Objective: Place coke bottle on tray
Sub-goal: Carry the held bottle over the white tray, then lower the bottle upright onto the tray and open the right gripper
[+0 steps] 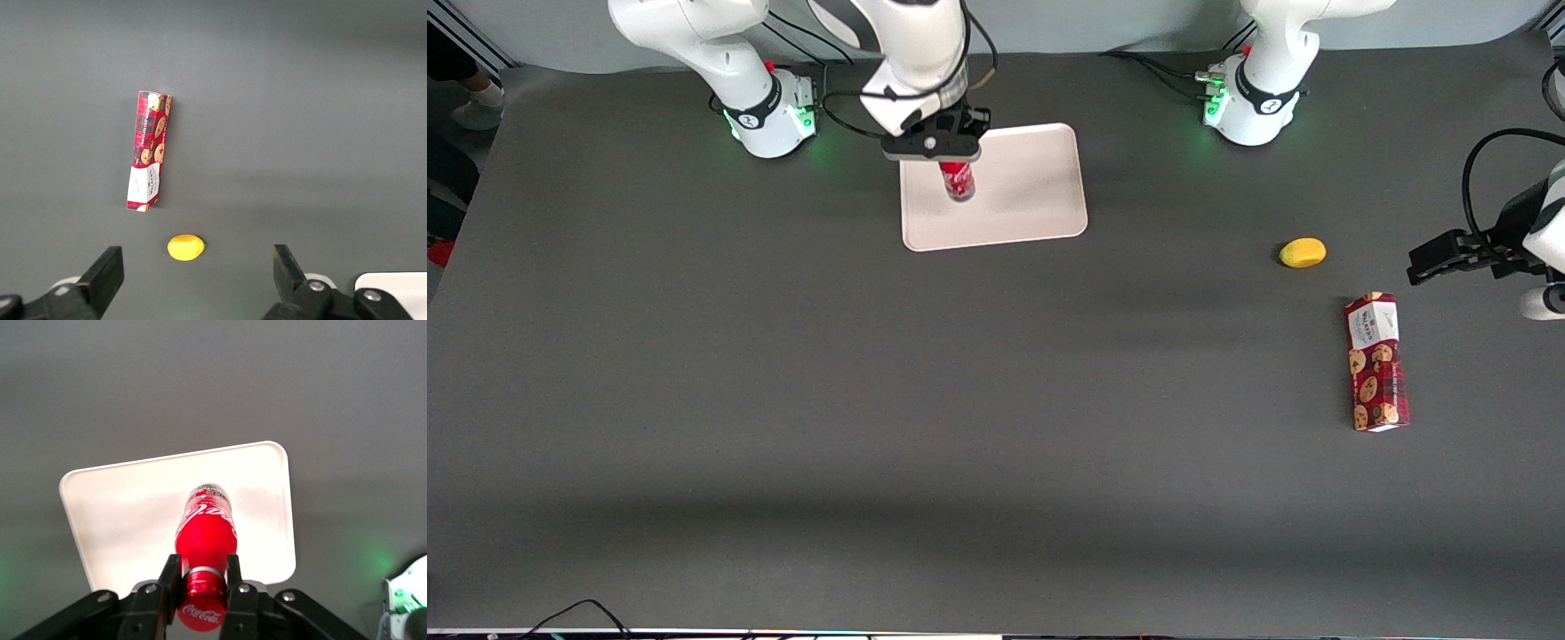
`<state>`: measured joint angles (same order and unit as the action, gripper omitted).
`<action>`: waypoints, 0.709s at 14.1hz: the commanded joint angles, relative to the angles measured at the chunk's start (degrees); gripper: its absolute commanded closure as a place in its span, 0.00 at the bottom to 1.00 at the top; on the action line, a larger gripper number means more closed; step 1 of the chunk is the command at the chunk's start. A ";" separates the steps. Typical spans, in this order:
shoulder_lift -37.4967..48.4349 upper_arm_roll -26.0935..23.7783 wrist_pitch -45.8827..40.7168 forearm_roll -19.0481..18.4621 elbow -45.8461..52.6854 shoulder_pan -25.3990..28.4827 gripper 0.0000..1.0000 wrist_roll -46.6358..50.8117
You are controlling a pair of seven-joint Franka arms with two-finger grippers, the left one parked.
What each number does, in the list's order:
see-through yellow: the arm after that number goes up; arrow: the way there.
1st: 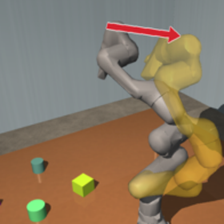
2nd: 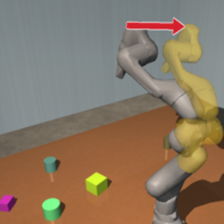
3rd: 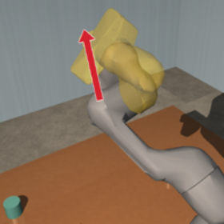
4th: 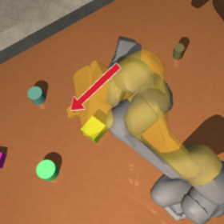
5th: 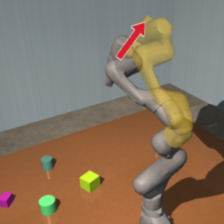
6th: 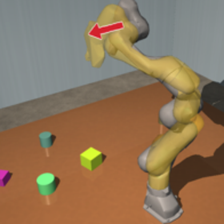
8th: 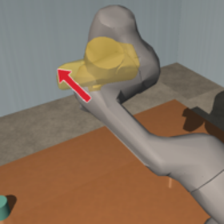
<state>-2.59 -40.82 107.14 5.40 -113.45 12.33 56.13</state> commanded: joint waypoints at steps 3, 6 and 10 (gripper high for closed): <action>6.98 -0.30 8.25 1.80 -13.70 -0.56 1.00 -0.58; 8.13 -1.09 11.15 1.89 -18.20 -0.47 1.00 -0.59; 8.83 -2.24 15.81 2.07 -21.73 -0.47 1.00 -0.06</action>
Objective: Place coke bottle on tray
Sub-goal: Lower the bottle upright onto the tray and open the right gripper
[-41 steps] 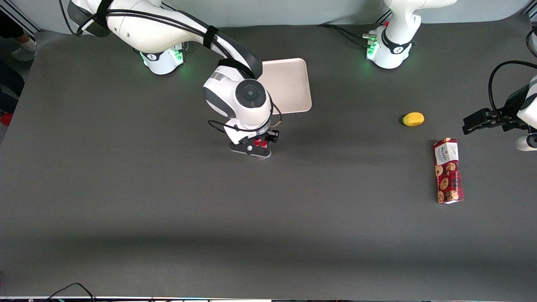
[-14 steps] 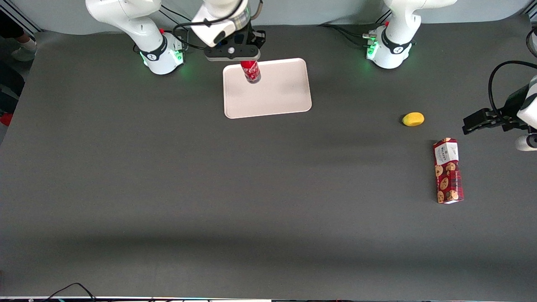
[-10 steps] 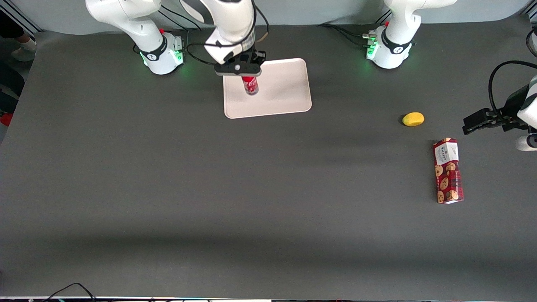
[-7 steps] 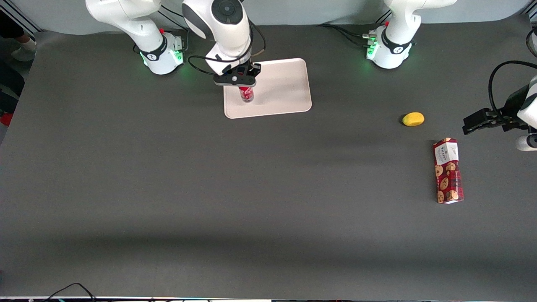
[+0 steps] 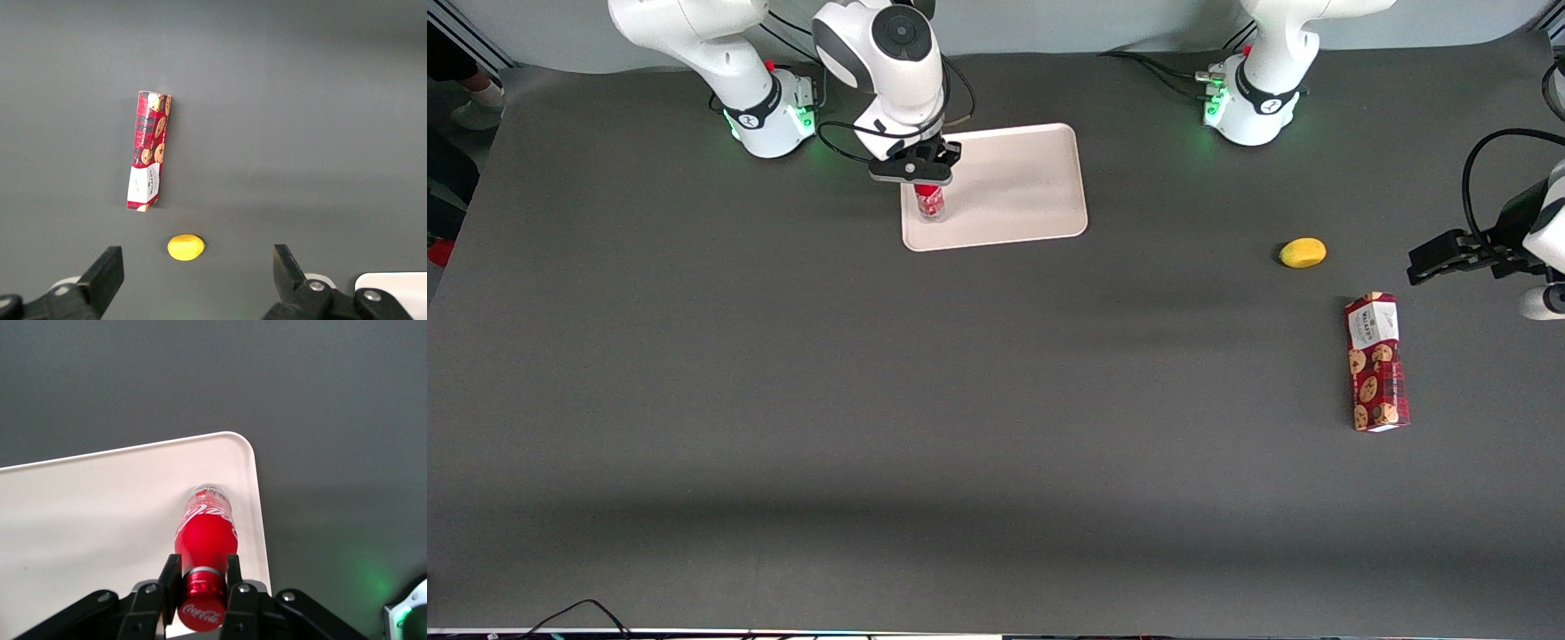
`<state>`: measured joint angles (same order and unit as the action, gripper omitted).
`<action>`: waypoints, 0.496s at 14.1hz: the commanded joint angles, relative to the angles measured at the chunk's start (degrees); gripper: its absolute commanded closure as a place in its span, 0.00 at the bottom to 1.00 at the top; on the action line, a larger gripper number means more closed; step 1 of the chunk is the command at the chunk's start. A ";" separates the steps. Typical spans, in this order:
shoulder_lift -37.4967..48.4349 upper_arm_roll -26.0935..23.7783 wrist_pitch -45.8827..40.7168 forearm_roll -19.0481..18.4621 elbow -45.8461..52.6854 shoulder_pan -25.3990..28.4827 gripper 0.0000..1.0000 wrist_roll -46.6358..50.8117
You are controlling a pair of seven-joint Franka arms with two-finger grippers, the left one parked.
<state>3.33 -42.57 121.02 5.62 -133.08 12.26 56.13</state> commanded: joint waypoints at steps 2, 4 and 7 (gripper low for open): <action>2.91 -0.85 1.94 2.37 -2.18 -0.40 1.00 0.03; 2.91 -1.90 2.03 3.96 -2.18 -0.48 1.00 0.03; 2.91 -1.91 2.64 4.05 -2.35 -0.57 1.00 0.03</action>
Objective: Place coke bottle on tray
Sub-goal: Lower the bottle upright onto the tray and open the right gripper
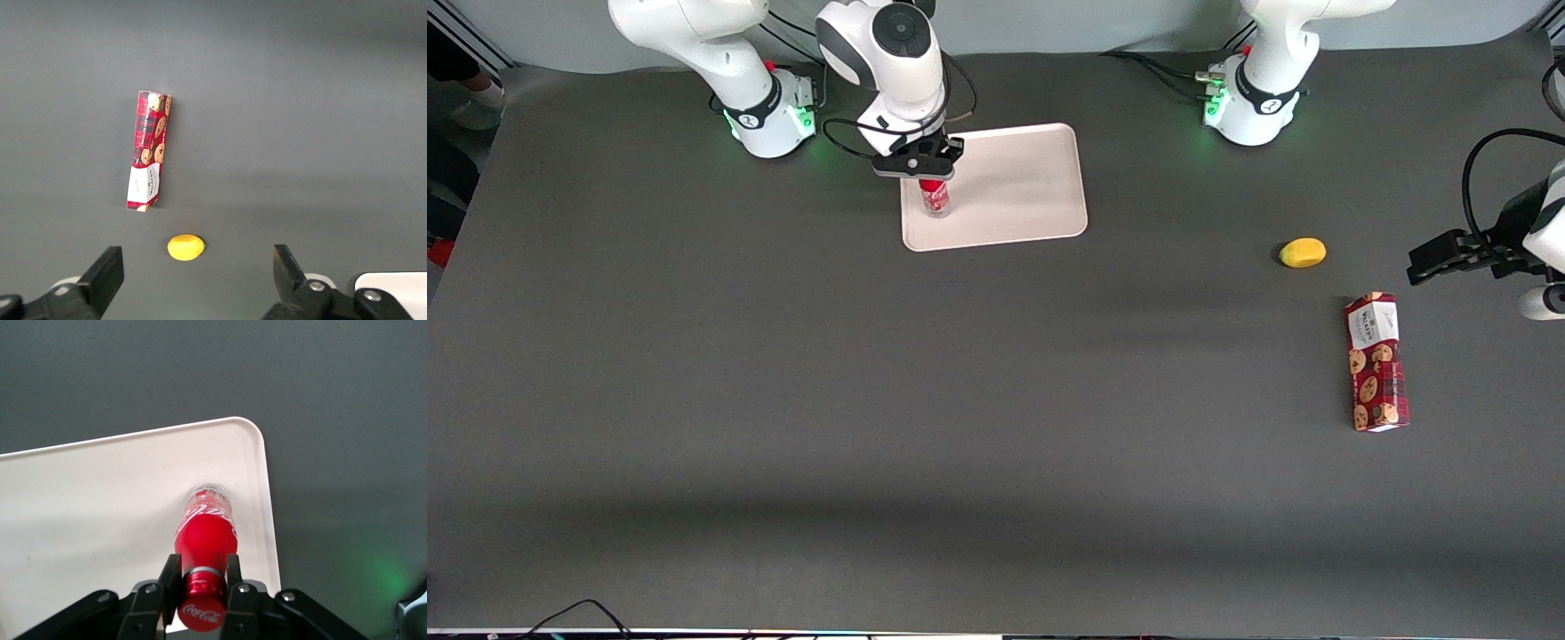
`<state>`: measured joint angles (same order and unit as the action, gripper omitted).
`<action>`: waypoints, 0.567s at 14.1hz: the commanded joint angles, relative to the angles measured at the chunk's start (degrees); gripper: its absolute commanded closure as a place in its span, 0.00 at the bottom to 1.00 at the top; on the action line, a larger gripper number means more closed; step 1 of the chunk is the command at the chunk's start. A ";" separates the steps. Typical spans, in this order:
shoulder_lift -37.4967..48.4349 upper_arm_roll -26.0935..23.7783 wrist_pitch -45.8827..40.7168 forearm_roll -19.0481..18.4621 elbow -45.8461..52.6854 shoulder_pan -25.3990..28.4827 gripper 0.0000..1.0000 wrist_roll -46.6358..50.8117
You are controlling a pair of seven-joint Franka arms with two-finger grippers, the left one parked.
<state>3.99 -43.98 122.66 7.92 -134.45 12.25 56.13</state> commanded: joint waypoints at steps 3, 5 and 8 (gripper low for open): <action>2.25 -0.49 2.41 1.75 -2.04 -0.56 1.00 0.03; 2.25 -0.49 2.85 1.75 -2.39 -0.56 1.00 0.03; 2.25 -0.49 2.76 1.83 -2.39 -0.91 0.44 0.03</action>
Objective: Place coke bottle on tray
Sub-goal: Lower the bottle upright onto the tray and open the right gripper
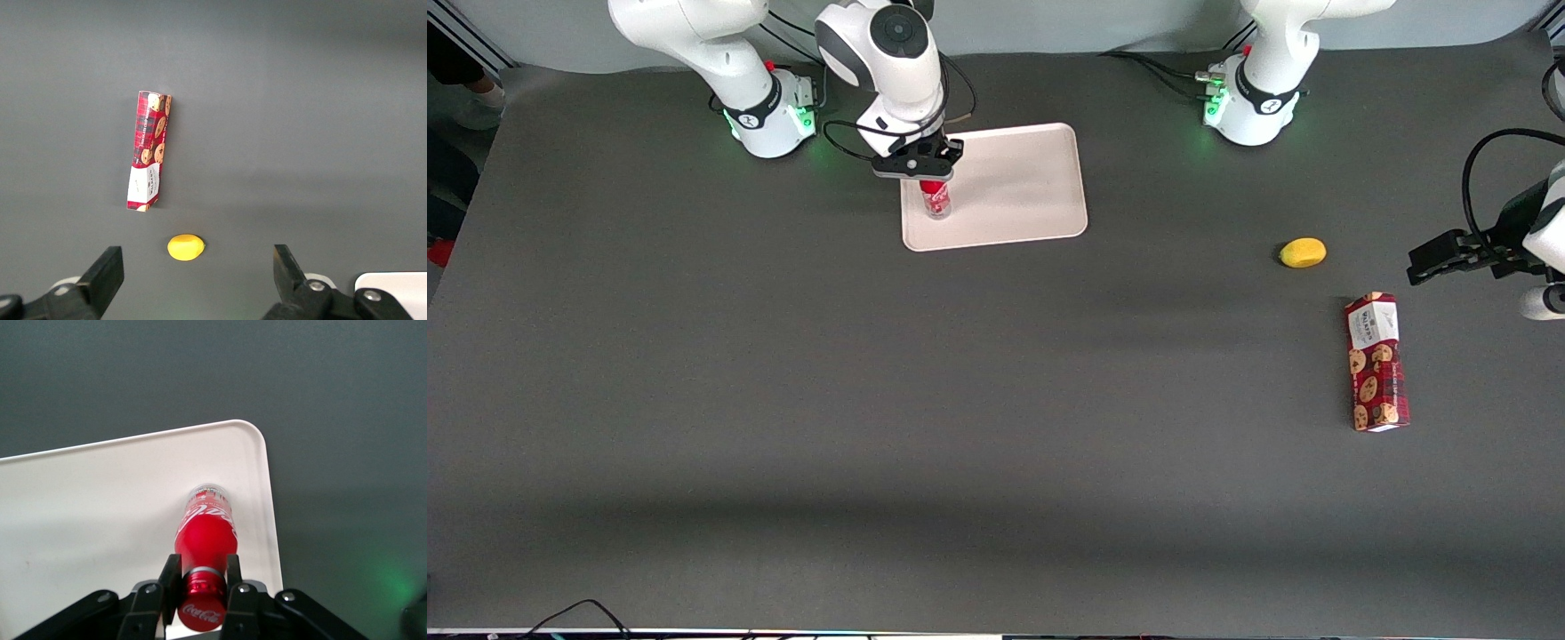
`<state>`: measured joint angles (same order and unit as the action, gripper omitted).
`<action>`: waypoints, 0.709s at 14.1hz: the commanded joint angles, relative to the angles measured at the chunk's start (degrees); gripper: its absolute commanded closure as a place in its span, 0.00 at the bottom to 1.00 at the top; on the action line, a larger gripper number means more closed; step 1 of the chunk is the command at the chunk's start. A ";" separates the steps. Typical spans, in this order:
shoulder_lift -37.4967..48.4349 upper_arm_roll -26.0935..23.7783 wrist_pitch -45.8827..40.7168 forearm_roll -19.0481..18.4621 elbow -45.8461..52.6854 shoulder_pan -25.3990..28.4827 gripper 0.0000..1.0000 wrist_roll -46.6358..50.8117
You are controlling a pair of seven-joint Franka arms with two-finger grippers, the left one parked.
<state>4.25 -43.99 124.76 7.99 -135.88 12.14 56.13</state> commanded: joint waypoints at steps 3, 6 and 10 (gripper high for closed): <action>1.99 -0.48 0.66 2.99 -0.96 -0.89 0.00 0.21; 1.99 -0.48 0.58 3.08 -0.96 -0.89 0.00 0.21; 2.42 -0.31 -0.12 3.08 -0.26 -0.89 0.00 0.21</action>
<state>4.54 -43.99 124.77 9.40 -135.88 11.70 56.13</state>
